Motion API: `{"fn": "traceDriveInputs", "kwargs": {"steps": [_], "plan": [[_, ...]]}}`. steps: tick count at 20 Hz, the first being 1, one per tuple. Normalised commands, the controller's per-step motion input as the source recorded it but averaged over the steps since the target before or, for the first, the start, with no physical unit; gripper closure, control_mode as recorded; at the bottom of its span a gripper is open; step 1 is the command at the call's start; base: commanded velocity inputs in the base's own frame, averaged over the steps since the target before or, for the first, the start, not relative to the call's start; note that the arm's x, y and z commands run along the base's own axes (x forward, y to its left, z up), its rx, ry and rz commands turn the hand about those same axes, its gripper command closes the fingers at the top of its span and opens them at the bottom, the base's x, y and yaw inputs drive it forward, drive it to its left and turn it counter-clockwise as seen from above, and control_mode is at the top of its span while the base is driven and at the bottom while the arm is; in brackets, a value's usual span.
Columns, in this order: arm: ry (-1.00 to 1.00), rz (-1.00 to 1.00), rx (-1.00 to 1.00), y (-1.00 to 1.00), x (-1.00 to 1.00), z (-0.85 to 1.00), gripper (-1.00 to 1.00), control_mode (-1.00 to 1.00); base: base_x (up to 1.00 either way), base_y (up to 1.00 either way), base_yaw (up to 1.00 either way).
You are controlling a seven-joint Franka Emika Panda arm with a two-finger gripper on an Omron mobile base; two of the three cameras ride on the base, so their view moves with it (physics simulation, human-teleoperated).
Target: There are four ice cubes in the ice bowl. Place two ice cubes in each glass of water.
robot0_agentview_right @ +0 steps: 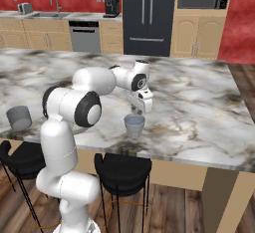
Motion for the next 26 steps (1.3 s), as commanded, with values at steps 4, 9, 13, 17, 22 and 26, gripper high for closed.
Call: {"fn": "traceDriveInputs", "kwargs": {"steps": [4, 9, 13, 17, 22, 26], "plan": [[0.0, 0.03, -0.04, -0.02, 0.0, -0.44, 1.0, -1.0, 0.0, 0.0, 0.0], [0.0, 0.03, -0.01, 0.0, 0.06, -0.34, 1.0, -1.0, 0.0, 0.0, 0.0], [0.0, 0.0, 0.0, -0.03, 0.34, -0.13, 1.0, -1.0, 0.0, 0.0, 0.0], [0.0, 0.0, 0.0, -0.01, 0.04, 0.0, 1.0, -1.0, 0.0, 0.0, 0.0], [0.0, 0.0, 0.0, 0.0, -0.01, 0.0, 1.0, -1.0, 0.0, 0.0, 0.0], [-0.05, 0.0, 0.0, 0.0, -0.2, 0.0, 1.0, -1.0, 0.0, 0.0, 0.0]]}}
